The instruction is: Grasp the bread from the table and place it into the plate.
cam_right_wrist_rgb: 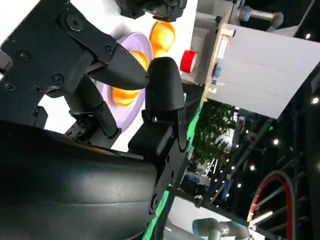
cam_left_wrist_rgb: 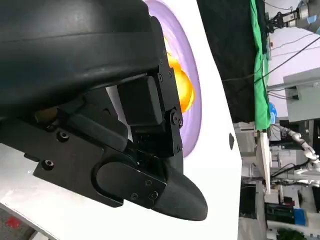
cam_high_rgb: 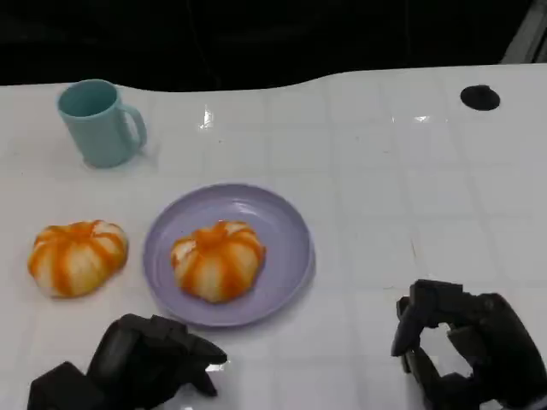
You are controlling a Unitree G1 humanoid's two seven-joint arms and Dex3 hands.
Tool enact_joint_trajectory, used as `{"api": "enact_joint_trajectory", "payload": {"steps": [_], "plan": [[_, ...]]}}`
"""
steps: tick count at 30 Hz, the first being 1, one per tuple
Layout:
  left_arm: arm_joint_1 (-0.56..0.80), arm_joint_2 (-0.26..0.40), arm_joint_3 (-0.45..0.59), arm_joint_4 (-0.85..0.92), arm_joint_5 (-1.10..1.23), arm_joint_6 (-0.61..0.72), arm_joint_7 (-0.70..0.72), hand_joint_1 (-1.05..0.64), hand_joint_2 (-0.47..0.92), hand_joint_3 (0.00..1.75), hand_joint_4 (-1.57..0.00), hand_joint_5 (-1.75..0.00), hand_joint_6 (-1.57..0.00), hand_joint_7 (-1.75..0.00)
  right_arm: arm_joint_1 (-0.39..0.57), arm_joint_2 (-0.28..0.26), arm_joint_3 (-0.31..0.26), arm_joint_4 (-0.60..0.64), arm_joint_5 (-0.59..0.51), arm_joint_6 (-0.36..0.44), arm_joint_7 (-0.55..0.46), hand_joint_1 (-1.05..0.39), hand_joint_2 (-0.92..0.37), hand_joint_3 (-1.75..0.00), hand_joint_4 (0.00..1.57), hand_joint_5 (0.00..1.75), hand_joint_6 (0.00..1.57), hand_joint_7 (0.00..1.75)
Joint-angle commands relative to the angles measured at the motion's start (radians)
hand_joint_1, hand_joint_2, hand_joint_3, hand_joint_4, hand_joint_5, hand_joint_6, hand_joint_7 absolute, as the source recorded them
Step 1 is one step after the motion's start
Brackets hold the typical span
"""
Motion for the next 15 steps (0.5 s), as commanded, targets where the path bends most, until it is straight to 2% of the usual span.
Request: {"api": "enact_joint_trajectory", "payload": {"steps": [1,7,9,15], "plan": [[0.007,0.016,0.009,0.004,-0.014,0.004,-0.009,-1.05,0.92,0.07,-1.33,-0.95,-1.56,-0.24,0.004,0.000,-0.023,0.035,-0.022,-0.035,-0.004,-0.14,-0.25,-1.56,0.89,1.75,0.89,1.50],[0.006,0.028,0.011,0.008,-0.010,0.007,-0.007,-1.05,0.92,0.07,-1.33,-0.95,-1.57,-0.24,-0.019,0.018,-0.037,0.105,-0.014,-0.066,0.001,-0.14,-0.22,-1.60,0.89,1.73,0.89,1.47],[0.004,0.031,0.014,0.011,-0.016,0.010,-0.013,-1.05,0.92,0.07,-1.33,-0.95,-1.57,-0.24,-0.031,0.024,-0.044,0.133,-0.014,-0.081,0.003,-0.18,-0.21,-1.58,0.88,1.73,0.89,1.46],[0.007,0.038,0.018,0.007,-0.017,0.010,-0.022,-1.05,0.92,0.07,-1.34,-0.95,-1.57,-0.24,-0.053,0.033,-0.060,0.193,-0.054,-0.123,-0.020,-0.22,-0.22,-1.57,0.89,1.70,0.89,1.43]]}}
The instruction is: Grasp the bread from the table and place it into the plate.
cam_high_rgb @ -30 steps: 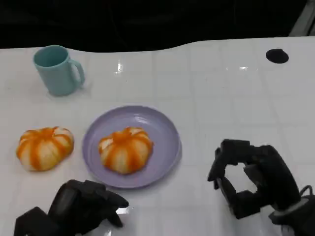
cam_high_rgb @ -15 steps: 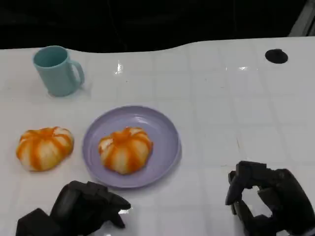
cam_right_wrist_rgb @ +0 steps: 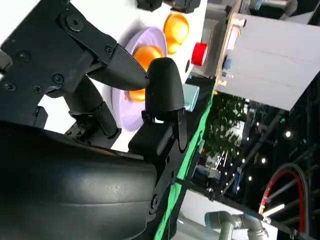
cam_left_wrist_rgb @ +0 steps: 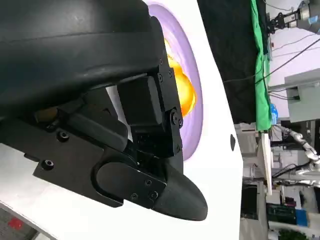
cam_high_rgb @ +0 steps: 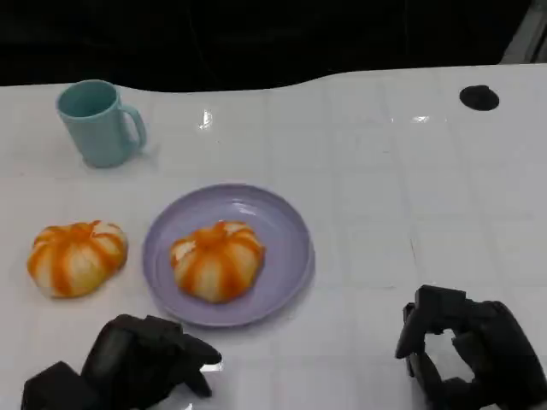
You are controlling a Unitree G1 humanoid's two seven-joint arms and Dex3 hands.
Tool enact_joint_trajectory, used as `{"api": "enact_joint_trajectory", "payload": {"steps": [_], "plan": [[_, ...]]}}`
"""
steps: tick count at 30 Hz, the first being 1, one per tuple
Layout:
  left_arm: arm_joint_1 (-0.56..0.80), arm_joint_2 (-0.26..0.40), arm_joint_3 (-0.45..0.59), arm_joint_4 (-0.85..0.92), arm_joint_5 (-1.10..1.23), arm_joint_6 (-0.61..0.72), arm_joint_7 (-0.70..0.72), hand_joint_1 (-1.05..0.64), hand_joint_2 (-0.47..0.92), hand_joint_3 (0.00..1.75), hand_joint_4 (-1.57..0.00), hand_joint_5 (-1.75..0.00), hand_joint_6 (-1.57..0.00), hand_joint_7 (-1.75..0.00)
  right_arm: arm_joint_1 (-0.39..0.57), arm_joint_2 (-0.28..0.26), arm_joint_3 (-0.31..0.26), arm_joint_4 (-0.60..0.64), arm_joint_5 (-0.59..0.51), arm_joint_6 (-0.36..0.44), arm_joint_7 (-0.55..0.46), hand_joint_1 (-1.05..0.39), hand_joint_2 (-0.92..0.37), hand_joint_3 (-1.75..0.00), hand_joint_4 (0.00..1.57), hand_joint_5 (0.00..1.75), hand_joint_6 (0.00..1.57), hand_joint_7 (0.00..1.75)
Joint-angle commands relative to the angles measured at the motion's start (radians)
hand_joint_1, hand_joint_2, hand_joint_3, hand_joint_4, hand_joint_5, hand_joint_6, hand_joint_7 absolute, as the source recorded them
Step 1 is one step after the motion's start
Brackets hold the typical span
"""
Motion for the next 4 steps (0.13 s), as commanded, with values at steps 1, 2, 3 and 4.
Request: {"api": "enact_joint_trajectory", "payload": {"steps": [1,2,3,4], "plan": [[0.007,0.025,0.009,0.005,-0.012,0.006,-0.014,-1.05,0.92,0.07,-1.34,-0.95,-1.57,-0.24,-0.015,0.002,-0.019,0.037,-0.021,-0.035,-0.019,-0.22,-0.21,-1.58,0.89,1.70,0.89,1.43],[0.006,0.025,0.011,0.007,-0.016,0.007,-0.020,-1.05,0.92,0.07,-1.34,-0.95,-1.57,-0.24,-0.017,0.003,-0.018,0.042,-0.012,-0.033,-0.011,-0.22,-0.21,-1.58,0.89,1.70,0.89,1.43],[0.006,0.025,0.011,0.007,-0.018,0.012,-0.022,-1.05,0.92,0.07,-1.34,-0.95,-1.57,-0.24,-0.019,0.003,-0.017,0.047,-0.003,-0.030,-0.003,-0.21,-0.22,-1.55,0.88,1.70,0.88,1.43],[0.006,0.023,0.013,0.007,-0.026,0.020,-0.028,-1.05,0.92,0.07,-1.34,-0.95,-1.57,-0.24,-0.021,0.003,-0.017,0.055,0.002,-0.032,0.002,-0.21,-0.22,-1.53,0.88,1.70,0.88,1.43]]}}
